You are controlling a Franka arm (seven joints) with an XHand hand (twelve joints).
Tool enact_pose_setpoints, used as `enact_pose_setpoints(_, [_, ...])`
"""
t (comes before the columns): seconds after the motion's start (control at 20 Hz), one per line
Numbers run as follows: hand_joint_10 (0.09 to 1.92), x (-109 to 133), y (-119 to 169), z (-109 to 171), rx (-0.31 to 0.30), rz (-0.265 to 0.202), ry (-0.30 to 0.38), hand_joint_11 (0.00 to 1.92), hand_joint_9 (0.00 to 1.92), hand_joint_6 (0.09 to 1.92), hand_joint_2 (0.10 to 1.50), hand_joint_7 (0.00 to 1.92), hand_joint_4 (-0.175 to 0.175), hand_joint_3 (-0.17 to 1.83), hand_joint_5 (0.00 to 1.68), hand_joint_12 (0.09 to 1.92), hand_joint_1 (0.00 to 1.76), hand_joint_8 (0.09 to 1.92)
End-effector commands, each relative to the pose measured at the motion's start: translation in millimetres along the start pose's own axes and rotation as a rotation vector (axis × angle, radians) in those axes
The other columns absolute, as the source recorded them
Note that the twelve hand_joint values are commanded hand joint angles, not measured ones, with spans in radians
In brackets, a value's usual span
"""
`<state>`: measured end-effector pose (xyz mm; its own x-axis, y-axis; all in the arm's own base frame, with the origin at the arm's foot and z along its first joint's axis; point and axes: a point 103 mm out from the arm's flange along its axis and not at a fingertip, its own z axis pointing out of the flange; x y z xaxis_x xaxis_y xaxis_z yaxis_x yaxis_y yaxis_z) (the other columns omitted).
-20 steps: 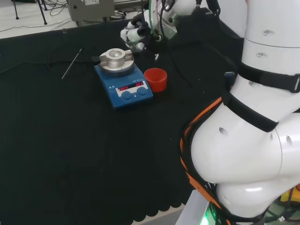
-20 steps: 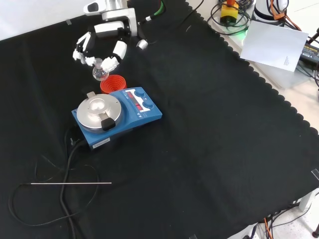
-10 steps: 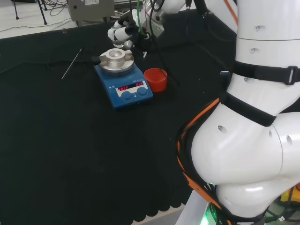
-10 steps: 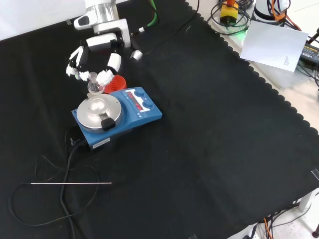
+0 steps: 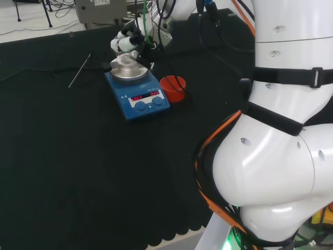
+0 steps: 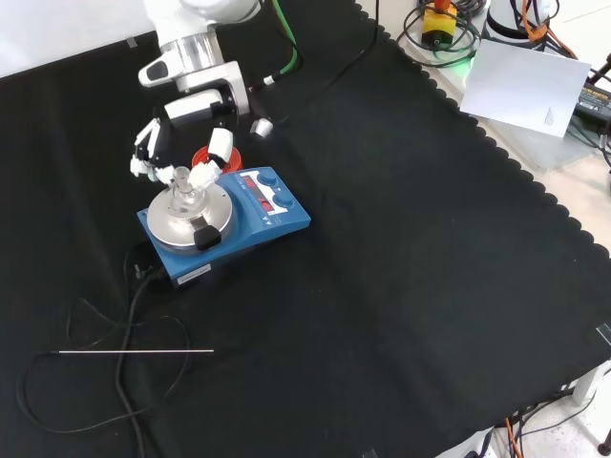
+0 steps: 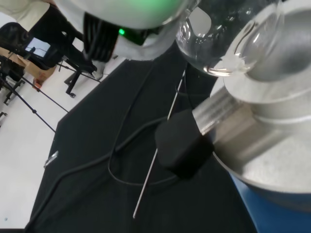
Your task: Place the round-bottom flask on the heater.
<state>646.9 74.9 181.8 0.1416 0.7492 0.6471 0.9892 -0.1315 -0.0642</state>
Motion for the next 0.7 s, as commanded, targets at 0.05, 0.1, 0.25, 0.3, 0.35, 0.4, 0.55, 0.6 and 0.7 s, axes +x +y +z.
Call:
enact_pose_setpoints(0.05, [0.58,-1,-1,7,0.013,0.004,-0.013,0.41,0.74,0.97,0.62,0.5,0.154,0.85,1.15,1.27,1.11,0.63])
enact_pose_setpoints(0.1, [0.58,-2,-1,8,0.013,0.004,-0.012,0.41,0.74,0.97,0.62,0.5,0.155,0.85,1.15,1.27,1.11,0.63])
enact_pose_setpoints(0.25, [0.58,-4,-1,7,0.014,0.005,-0.003,0.41,0.74,0.97,0.62,0.51,0.157,0.85,1.15,1.27,1.11,0.63])
enact_pose_setpoints(0.3, [0.58,-4,-1,7,0.013,0.005,-0.005,0.41,0.74,0.97,0.62,0.51,0.158,0.85,1.15,1.27,1.11,0.63])
enact_pose_setpoints(0.35, [0.58,-5,-1,7,0.013,0.006,-0.004,0.41,0.74,0.97,0.62,0.51,0.159,0.85,1.15,1.27,1.11,0.63])
enact_pose_setpoints(0.4, [0.58,-6,-1,7,0.013,0.006,-0.001,0.41,0.74,0.97,0.62,0.51,0.159,0.85,1.16,1.27,1.11,0.63])
enact_pose_setpoints(0.55, [0.58,-15,2,3,0.016,0.018,0.018,0.41,0.74,0.97,0.62,0.51,0.161,0.84,1.16,1.27,1.11,0.63])
enact_pose_setpoints(0.6, [0.58,-18,3,2,0.015,0.024,0.017,0.41,0.74,0.97,0.62,0.51,0.162,0.84,1.16,1.27,1.11,0.63])
enact_pose_setpoints(0.7, [0.58,-18,2,4,0.009,0.03,0.0,0.41,0.74,0.97,0.62,0.51,0.163,0.84,1.16,1.27,1.11,0.63])
